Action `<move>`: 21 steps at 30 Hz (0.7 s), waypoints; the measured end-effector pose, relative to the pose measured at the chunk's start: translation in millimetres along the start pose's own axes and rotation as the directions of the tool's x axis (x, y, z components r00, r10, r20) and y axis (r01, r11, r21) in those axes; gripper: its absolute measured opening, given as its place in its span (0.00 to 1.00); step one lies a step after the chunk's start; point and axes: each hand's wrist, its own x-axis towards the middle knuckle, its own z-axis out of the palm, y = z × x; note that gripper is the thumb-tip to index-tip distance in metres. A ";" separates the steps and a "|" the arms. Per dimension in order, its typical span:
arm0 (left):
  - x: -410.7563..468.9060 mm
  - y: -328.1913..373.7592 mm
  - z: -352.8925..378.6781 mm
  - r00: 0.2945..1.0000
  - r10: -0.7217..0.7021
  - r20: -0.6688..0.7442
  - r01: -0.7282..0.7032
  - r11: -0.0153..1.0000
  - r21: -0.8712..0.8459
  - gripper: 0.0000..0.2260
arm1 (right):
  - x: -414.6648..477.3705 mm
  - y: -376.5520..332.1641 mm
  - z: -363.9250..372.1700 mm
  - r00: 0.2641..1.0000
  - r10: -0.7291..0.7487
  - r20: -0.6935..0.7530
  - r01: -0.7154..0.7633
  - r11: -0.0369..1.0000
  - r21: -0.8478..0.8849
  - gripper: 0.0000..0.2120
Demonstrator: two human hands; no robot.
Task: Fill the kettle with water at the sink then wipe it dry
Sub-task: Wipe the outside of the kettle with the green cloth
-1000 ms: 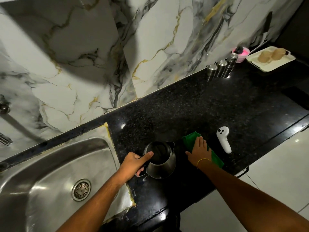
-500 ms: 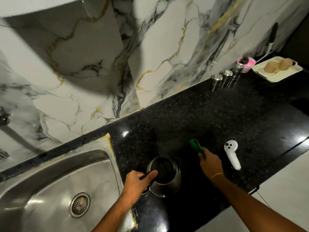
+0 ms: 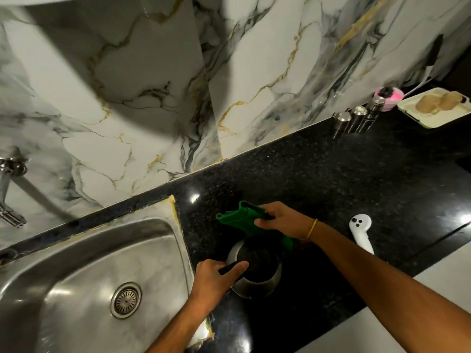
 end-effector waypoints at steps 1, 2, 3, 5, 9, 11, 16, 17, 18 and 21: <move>-3.9 1.5 -2.0 1.000 0.011 -0.007 -0.011 1.000 0.000 0.38 | 0.3 -6.4 0.2 0.998 -0.018 0.056 0.019 1.000 -0.015 0.17; -7.0 2.5 -3.7 1.000 0.024 -0.018 -0.024 1.000 0.003 0.34 | 1.4 -11.2 0.7 0.994 -0.037 0.106 0.042 0.998 -0.039 0.16; -9.7 4.4 -4.6 0.999 0.041 -0.034 -0.040 0.999 0.013 0.29 | 2.0 -16.0 1.0 0.985 -0.059 0.159 0.069 0.996 -0.058 0.16; -14.8 8.6 -7.5 0.996 0.060 -0.065 -0.059 0.998 0.022 0.24 | 5.1 -25.9 4.9 0.955 -0.099 0.279 0.124 0.990 -0.073 0.19; -24.7 21.8 -13.1 0.986 0.069 -0.152 -0.080 0.995 -0.067 0.13 | 17.6 -46.2 14.2 0.876 -0.096 0.472 0.179 0.975 -0.132 0.22; -28.6 27.7 -14.9 0.981 0.090 -0.172 -0.105 0.991 -0.078 0.11 | 27.1 -55.9 21.3 0.871 -0.039 0.490 0.145 0.973 -0.181 0.21; -31.8 36.5 -14.7 0.957 0.161 -0.240 -0.158 0.987 0.035 0.21 | 52.6 -70.5 42.4 0.852 0.171 0.495 0.011 0.939 -0.343 0.08; -33.0 37.3 -14.6 0.956 0.168 -0.240 -0.159 0.986 0.058 0.20 | 57.3 -70.9 45.3 0.845 0.215 0.490 -0.026 0.931 -0.364 0.07; -34.5 38.2 -14.8 0.957 0.177 -0.229 -0.163 0.983 0.079 0.21 | 62.5 -69.8 47.4 0.841 0.250 0.480 -0.051 0.920 -0.389 0.07; -39.6 38.2 -13.5 0.968 0.182 -0.173 -0.162 0.979 0.126 0.22 | 72.2 -64.2 50.3 0.827 0.320 0.462 -0.081 0.881 -0.465 0.11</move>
